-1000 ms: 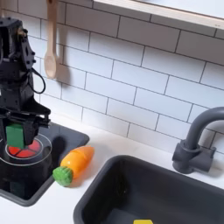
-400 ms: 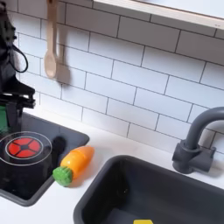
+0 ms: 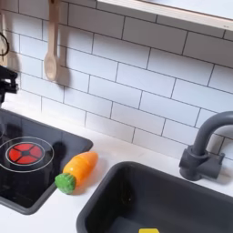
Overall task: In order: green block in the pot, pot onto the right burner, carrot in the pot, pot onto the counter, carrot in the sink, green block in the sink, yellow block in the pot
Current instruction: 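Put the green block in the pot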
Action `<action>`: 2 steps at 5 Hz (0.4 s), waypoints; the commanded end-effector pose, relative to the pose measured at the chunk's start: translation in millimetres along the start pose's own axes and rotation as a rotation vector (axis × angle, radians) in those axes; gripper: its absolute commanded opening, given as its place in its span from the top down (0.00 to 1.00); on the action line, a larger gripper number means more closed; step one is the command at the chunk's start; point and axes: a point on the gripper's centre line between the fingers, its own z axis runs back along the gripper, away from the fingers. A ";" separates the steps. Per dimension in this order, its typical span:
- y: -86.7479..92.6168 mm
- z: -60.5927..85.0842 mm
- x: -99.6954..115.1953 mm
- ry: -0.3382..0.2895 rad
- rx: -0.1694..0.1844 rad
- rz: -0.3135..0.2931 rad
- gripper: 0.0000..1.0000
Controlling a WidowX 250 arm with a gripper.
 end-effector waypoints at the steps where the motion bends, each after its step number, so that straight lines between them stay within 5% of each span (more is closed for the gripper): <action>1: 21.1 -11.0 16.0 -0.009 0.041 0.028 1.00; 2: 30.3 -15.8 22.5 -0.026 0.055 0.049 1.00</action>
